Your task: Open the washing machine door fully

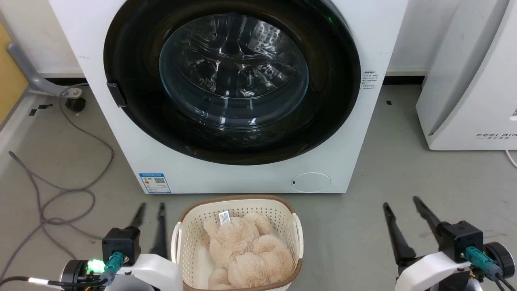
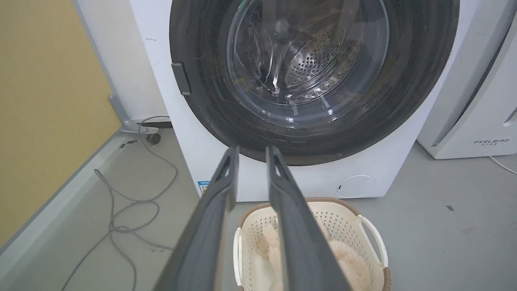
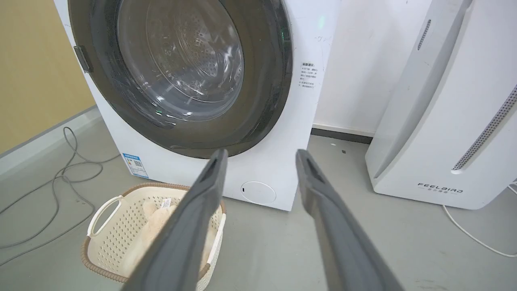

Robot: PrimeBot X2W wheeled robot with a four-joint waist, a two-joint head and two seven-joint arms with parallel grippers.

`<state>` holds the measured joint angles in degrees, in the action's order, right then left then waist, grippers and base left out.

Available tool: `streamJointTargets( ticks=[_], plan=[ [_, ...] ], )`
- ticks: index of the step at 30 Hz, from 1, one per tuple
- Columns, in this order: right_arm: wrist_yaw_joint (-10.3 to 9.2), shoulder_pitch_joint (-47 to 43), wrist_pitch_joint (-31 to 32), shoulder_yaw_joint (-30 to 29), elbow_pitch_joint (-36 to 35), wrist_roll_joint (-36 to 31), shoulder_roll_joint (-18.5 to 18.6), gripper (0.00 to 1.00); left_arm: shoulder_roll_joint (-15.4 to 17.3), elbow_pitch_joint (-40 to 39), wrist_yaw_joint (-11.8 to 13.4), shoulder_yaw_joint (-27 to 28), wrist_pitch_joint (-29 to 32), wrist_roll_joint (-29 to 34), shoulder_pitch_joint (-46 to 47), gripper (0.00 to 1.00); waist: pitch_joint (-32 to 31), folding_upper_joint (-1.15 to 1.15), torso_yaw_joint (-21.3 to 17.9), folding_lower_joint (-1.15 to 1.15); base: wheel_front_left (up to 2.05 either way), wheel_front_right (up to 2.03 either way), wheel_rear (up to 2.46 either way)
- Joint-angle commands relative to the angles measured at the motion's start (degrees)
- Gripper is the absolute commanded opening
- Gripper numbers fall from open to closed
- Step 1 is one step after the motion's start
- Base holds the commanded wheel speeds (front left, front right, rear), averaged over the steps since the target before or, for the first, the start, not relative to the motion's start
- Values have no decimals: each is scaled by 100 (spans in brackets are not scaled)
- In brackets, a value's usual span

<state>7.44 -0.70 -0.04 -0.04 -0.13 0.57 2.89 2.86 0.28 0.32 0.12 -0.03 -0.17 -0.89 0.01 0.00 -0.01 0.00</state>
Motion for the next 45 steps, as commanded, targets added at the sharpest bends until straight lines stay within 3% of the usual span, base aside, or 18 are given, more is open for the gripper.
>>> streamJointTargets(
  ticks=[1,21,22,23,32,45],
  plan=[
    [0,-2,-28,-16,1,39,0,100,0,3,14,-11,-28,-13,6,100,2,0,-1,0,0,0,0],
    [1,-11,-291,-81,-168,879,0,100,0,-18,203,-128,-291,-123,50,100,35,0,-12,0,0,0,0],
    [1,-10,-303,-76,-174,942,0,83,0,-18,212,-134,-303,-128,52,100,36,0,-12,0,0,0,0],
    [1,-9,-315,-76,-182,1012,0,0,0,-19,221,-139,-315,-133,54,100,38,0,-12,0,0,0,0],
    [1,-6,-422,-60,-158,2025,-1,0,0,-27,296,-184,-423,-173,70,100,55,0,-13,0,0,0,0],
    [2,133,-457,-69,100,4345,-1,0,1,-51,408,-248,-579,-225,124,100,127,0,-4,0,0,0,0]
  ],
)
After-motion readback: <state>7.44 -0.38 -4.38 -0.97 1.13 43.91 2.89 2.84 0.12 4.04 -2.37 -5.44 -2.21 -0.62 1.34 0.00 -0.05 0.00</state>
